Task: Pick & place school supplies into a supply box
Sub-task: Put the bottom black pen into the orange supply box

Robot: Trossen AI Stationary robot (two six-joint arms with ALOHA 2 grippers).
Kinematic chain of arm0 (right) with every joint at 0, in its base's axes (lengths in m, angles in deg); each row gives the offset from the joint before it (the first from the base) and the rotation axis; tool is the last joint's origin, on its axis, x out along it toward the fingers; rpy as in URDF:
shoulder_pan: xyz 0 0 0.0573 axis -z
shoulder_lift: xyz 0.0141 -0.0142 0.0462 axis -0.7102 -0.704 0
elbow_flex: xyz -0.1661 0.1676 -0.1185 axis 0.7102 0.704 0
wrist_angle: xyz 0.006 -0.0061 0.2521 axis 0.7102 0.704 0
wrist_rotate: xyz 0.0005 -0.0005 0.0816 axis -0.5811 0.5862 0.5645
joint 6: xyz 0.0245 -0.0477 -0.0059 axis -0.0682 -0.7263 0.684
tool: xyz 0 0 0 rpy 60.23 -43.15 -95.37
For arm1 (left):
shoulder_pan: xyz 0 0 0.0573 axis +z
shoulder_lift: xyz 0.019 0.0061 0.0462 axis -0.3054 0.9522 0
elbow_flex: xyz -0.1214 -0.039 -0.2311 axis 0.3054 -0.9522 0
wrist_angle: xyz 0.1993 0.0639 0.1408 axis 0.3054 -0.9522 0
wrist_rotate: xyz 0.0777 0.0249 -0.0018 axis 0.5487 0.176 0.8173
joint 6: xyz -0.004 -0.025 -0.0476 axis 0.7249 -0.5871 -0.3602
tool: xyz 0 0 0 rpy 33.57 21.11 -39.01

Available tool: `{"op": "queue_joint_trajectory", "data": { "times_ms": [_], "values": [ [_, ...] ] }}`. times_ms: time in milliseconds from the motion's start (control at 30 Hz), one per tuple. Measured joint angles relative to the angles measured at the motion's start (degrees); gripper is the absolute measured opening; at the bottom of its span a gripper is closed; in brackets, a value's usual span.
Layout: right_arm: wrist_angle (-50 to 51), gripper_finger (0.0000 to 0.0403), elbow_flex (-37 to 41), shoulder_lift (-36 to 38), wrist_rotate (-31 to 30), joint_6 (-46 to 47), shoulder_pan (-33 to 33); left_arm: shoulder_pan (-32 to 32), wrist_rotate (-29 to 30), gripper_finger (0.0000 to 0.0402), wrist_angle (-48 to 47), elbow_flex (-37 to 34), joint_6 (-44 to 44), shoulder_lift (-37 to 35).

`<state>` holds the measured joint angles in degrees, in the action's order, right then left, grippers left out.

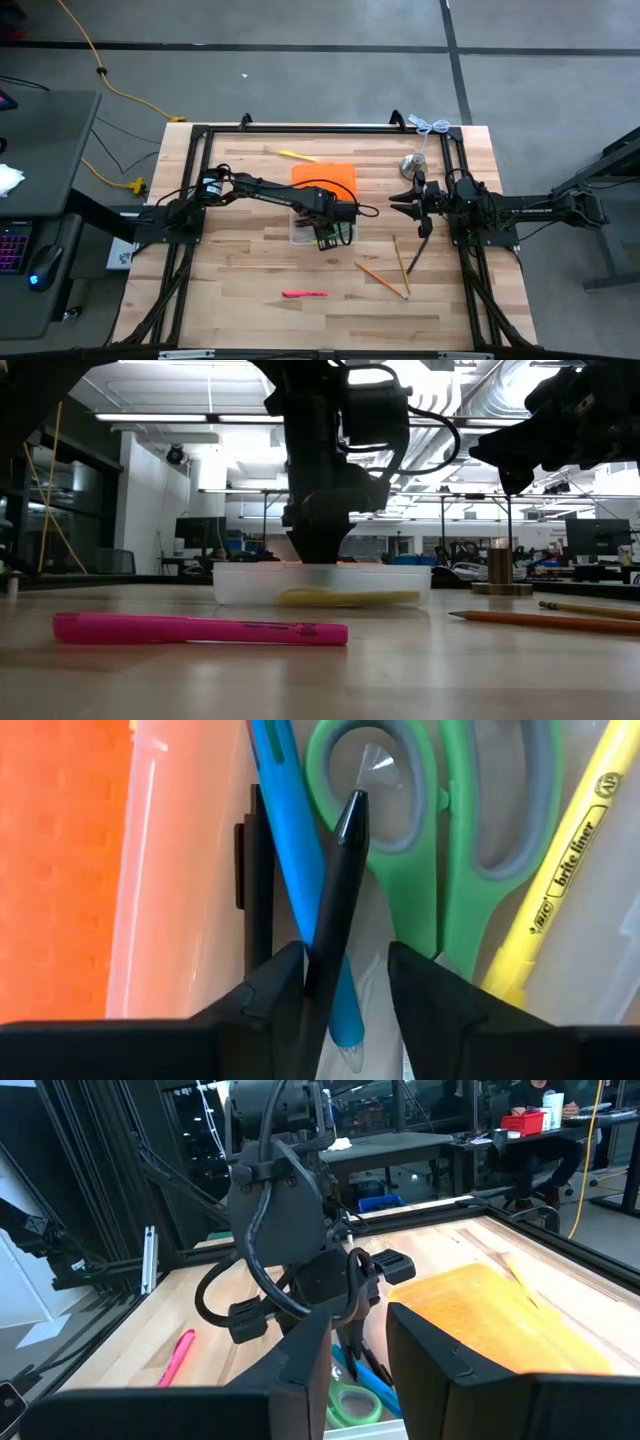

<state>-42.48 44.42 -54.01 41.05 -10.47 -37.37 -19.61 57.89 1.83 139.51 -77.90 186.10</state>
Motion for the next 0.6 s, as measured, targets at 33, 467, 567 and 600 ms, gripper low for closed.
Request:
{"op": "queue_joint_trajectory", "data": {
  "times_ms": [33,467,567,600],
  "values": [
    [0.0,0.0078,0.0,0.0,0.0,0.01,0.0,-0.02,-0.02,0.0177,0.0,0.0,0.0,0.0],
    [-0.01,0.0078,0.0,0.02,0.0,0.02,0.0,-0.02,0.26,0.0179,-0.91,-0.04,0.0,-2.07],
    [-0.01,0.0078,0.0,0.02,0.0,0.02,0.0,-0.02,0.37,0.0178,-1.07,0.04,0.0,-2.94],
    [-0.01,0.0078,0.0,0.02,0.0,0.02,0.0,-0.02,0.37,0.0177,-0.75,0.04,0.0,-3.09]
  ]
}}
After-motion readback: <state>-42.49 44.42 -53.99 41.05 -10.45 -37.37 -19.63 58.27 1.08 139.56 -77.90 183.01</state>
